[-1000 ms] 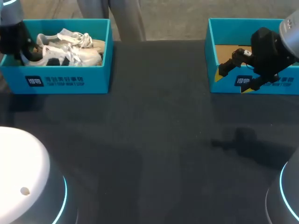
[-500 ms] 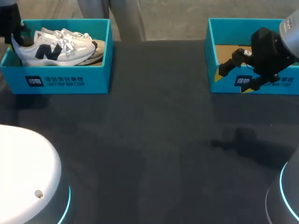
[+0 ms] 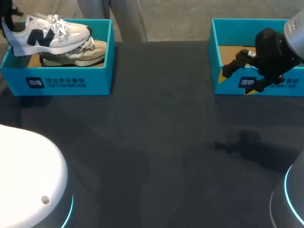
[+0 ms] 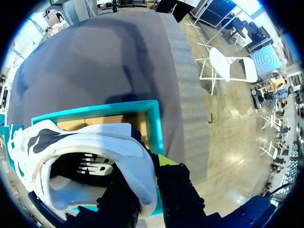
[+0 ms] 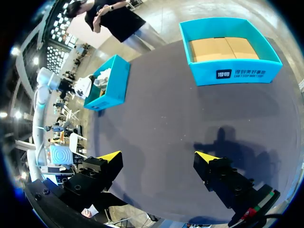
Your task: Take the shoe out of the shoebox, open the shoe tongue, remove and reinsert the insole, then place the shoe into the shoebox
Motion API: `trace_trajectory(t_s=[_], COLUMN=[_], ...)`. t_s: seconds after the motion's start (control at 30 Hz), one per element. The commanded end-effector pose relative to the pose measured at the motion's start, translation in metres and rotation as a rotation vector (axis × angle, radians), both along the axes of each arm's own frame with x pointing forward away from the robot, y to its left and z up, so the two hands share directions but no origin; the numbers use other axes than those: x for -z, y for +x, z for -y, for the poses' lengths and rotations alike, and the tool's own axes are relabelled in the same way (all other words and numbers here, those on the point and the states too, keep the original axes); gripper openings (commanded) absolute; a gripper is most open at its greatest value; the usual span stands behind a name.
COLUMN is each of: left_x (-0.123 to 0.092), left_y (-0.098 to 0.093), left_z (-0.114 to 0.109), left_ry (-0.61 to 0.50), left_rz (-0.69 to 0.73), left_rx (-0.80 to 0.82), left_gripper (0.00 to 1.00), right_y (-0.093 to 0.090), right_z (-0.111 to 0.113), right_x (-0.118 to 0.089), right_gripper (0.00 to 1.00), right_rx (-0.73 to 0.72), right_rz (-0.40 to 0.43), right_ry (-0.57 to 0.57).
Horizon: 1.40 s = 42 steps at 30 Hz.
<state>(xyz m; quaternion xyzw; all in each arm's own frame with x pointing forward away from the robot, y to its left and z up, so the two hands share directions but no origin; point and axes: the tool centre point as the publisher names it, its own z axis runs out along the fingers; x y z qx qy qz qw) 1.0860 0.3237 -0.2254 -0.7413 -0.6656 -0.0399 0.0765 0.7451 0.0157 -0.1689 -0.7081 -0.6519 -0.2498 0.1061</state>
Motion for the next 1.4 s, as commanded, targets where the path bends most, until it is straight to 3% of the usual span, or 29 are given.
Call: trace_trajectory(t_s=[0.03, 0.77, 0.9, 1.4], left_x=[-0.006, -0.006, -0.004, -0.012], left_y=[-0.004, -0.004, -0.013, -0.046], left_z=[0.001, 0.001, 0.017, 0.072], left_ry=[0.004, 0.004, 0.065, 0.035], left_rz=[0.011, 0.011, 0.003, -0.029], left_rx=[-0.001, -0.001, 0.025, 0.086], left_gripper=[0.0, 0.0, 0.0, 0.0], right_y=[0.0, 0.0, 0.0, 0.0], right_z=[-0.001, -0.001, -0.001, -0.001], right_x=[0.001, 0.001, 0.001, 0.001], right_gripper=[1.0, 1.0, 1.0, 1.0], right_rx=[0.002, 0.002, 0.002, 0.002], right_rz=[-0.001, -0.001, -0.001, -0.001], right_ry=[-0.002, -0.002, -0.002, -0.002])
